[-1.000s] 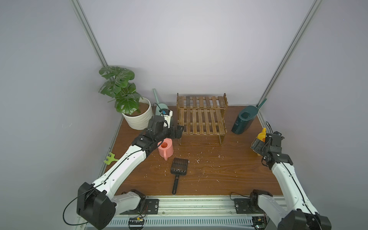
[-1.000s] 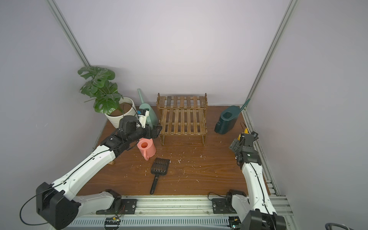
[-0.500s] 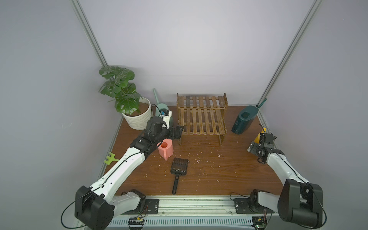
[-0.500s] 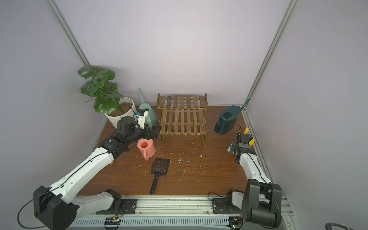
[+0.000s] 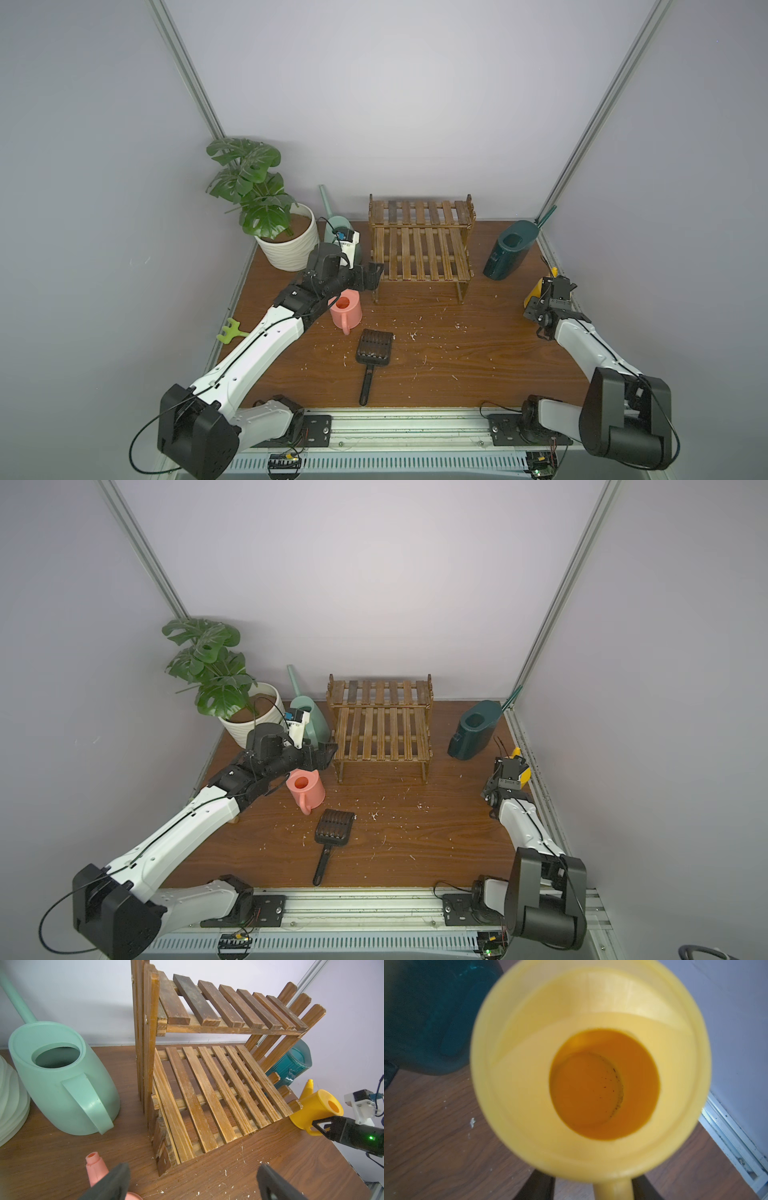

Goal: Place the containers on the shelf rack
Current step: 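Pick up a container from the center of the board.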

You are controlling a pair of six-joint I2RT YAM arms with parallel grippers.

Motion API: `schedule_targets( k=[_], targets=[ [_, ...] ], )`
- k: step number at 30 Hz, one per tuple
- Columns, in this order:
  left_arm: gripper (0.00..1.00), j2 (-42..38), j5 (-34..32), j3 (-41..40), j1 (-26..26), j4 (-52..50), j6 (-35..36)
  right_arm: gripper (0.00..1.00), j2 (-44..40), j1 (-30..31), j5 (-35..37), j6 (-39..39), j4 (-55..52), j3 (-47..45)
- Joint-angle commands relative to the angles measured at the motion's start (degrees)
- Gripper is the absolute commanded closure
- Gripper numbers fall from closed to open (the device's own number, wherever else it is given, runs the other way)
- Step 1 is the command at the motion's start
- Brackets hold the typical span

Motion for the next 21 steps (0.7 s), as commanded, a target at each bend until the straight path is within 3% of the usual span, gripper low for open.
schedule_targets(
  k=[1,11,21],
  targets=[
    [0.02,0.4,0.4,-0.5,-0.6,1.2,0.3,0.63,0.0,-0.1,-0.5,-0.9,1.0,-0.1],
    [0.02,1.7,0.8,-0.8,-0.6,1.8,0.0,0.84,-1.0,-0.1,-2.0,-1.5,0.5,-0.4],
    [0.02,1.9,0.7,-0.8,-0.6,1.7,0.1,0.90,-2.1,-0.1,-2.8,-1.2,-0.8,-0.2]
  ],
)
